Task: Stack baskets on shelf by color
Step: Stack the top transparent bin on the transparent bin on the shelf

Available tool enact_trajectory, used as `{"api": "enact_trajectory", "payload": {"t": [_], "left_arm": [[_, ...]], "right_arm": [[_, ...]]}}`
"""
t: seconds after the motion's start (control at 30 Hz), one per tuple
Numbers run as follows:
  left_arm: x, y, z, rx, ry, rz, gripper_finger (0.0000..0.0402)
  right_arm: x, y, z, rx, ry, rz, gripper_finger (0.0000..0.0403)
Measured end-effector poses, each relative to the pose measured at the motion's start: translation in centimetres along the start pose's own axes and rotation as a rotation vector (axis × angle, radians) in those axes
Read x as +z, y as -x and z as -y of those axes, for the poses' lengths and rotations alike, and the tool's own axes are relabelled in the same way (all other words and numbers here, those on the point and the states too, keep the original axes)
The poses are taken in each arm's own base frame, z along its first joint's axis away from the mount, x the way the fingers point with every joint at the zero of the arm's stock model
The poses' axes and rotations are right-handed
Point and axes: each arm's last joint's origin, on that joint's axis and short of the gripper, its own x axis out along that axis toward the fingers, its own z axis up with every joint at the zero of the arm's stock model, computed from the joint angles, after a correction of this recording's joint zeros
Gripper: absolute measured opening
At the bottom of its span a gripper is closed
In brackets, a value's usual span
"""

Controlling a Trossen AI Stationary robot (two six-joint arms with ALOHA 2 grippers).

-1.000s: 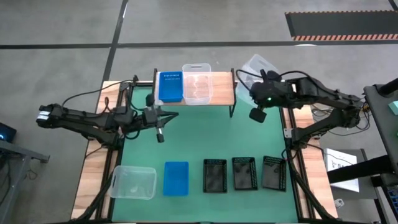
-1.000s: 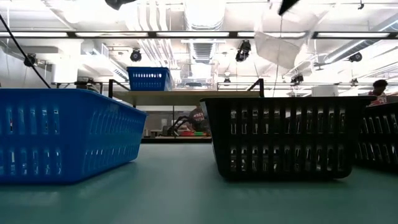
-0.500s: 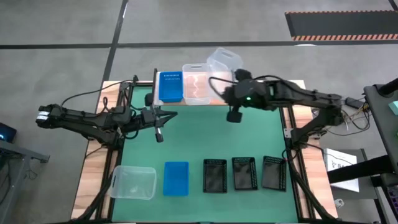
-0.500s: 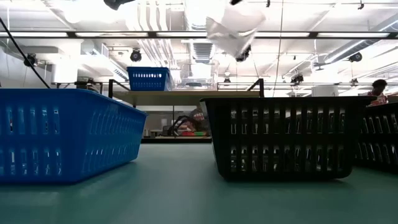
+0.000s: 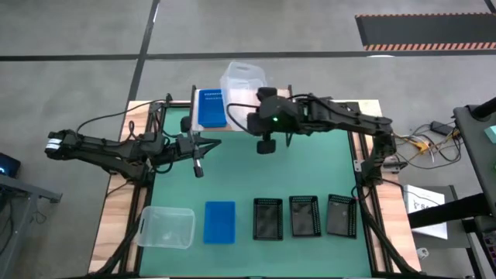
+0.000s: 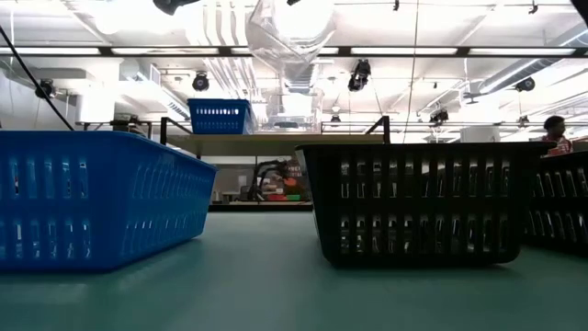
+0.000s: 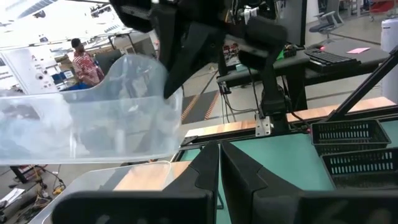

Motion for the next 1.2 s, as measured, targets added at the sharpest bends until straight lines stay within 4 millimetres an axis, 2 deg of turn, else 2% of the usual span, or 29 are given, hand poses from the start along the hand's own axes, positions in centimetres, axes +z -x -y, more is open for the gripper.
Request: {"api": "enact_trajectory", "payload": {"t": [0.63, 1.0, 1.2], "left_arm": [[-0.3, 1.0, -0.3, 0.003, 0.009, 0.024, 0.0], [-0.4, 1.9, -0.6, 0.01, 0.024, 0.055, 0.0], [-0.4, 1.8, -0.6, 0.011, 0.027, 0.059, 0.0]], "right_arm": [[-2.1, -4.9, 1.7, -0.006, -0.039, -0.159, 0.0008], [-2.3, -5.2, 1.8, -0.007, -0.034, -0.168, 0.001], [-2.3, -5.3, 1.8, -0.008, -0.036, -0.169, 0.0029]]}}
